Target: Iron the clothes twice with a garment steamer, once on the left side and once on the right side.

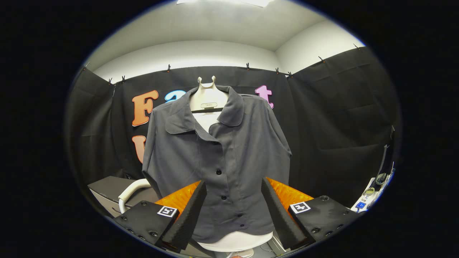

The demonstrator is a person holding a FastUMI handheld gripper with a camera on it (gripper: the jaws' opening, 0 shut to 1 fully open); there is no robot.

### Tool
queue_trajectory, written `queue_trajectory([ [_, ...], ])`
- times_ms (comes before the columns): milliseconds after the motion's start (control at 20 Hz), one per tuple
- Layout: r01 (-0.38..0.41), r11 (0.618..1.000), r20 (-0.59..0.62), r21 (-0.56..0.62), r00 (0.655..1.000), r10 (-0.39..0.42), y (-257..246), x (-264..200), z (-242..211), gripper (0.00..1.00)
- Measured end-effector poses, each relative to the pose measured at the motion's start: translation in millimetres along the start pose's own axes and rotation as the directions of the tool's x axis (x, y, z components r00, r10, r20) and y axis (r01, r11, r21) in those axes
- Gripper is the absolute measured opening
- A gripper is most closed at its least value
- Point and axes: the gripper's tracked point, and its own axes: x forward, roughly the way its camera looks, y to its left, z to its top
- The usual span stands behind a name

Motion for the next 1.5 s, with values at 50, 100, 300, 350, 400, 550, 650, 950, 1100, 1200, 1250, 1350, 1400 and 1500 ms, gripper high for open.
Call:
queue_trajectory([
  [50, 0.0, 1.0, -0.001, -0.002, 1.0, 0.0, 0, 0, 0, 0.98],
  [100, -0.002, 1.0, -0.001, -0.002, 1.0, 0.002, 1, -1, -1, 0.98],
  [300, -0.007, 1.0, -0.009, 0.006, 1.0, 0.007, 2, -2, -1, 0.98],
  [350, -0.005, 1.0, -0.012, 0.009, 1.0, 0.005, 2, -2, -1, 0.98],
  [400, -0.005, 1.0, -0.015, 0.013, 1.0, 0.005, 3, -2, -2, 0.98],
  [550, -0.019, 1.0, -0.023, 0.013, 1.0, 0.02, 10, -3, -3, 0.98],
  [650, -0.033, 0.999, -0.025, -0.004, 0.999, 0.033, 19, -1, -2, 0.98],
  [950, -0.117, 0.993, -0.042, -0.016, 0.992, 0.116, 71, 14, 3, 0.98],
  [1100, -0.167, 0.986, -0.056, -0.021, 0.985, 0.166, 108, 23, 3, 0.98],
  [1200, -0.205, 0.979, -0.08, -0.019, 0.976, 0.203, 134, 27, -2, 0.98],
  [1250, -0.232, 0.973, -0.093, -0.015, 0.969, 0.23, 150, 29, -4, 0.98],
  [1350, -0.292, 0.956, -0.122, -0.018, 0.95, 0.288, 184, 31, -12, 0.98],
  [1400, -0.316, 0.948, -0.135, -0.028, 0.941, 0.31, 200, 33, -16, 0.98],
  [1500, -0.365, 0.93, -0.163, -0.038, 0.921, 0.354, 234, 37, -26, 0.98],
])
